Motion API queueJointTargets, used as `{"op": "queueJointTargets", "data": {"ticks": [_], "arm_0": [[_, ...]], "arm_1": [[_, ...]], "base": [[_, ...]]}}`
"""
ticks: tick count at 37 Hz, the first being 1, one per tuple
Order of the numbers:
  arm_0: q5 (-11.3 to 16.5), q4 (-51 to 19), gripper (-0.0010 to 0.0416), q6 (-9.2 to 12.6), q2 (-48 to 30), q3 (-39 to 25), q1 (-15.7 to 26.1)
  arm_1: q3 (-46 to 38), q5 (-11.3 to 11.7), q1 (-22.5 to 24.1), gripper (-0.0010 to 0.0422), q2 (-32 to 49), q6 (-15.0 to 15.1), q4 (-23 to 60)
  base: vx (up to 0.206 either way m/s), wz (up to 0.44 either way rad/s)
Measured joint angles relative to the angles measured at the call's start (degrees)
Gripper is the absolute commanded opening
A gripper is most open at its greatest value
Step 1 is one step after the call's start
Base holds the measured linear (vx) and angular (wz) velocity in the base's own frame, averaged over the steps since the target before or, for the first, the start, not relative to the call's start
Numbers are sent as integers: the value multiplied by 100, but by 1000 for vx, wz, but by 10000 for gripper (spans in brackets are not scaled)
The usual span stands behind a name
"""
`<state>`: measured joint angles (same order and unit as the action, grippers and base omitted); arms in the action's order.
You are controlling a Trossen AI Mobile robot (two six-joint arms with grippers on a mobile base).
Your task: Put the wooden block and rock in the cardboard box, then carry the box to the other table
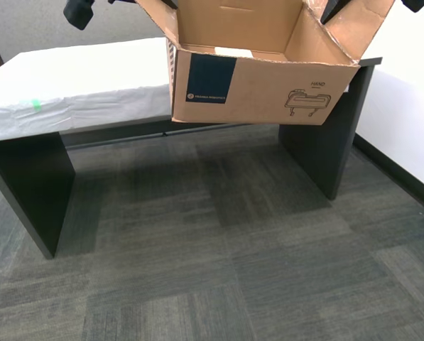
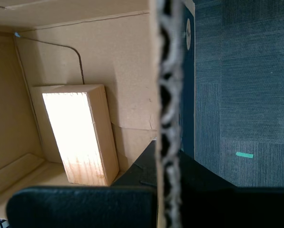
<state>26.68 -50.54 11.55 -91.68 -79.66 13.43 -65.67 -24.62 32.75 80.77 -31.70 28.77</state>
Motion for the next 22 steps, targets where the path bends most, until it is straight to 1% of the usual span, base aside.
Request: {"op": "queueJointTargets", "data": {"ticks": [2, 4, 7, 9, 13, 18, 22], "arm_0": [[-13, -15, -1, -2, 0, 0, 0], [-46, -37, -1, -15, 0, 0, 0], [-72, -50, -1, -17, 0, 0, -2], [-127, -59, -1, -20, 0, 0, -2], [-195, -72, -1, -24, 0, 0, -2], [-212, -68, -1, -83, 0, 0, -2], [-212, -70, -1, -83, 0, 0, -2]], "arm_1": [[116, -101, 0, -1, 0, 9, -157], [321, -197, 0, -1, -2, -59, -496], [645, -223, 0, -1, -2, -396, -992], [793, -247, 0, -1, 2, -476, -1209], [820, -260, 0, -1, -2, -479, -1241], [796, -249, 0, -1, -11, -481, -1248], [796, -184, 4, -1, -9, -603, -1189]], "base": [[125, 21], [126, 13], [124, 5], [124, -5], [126, -11], [126, -19], [126, -27]]}}
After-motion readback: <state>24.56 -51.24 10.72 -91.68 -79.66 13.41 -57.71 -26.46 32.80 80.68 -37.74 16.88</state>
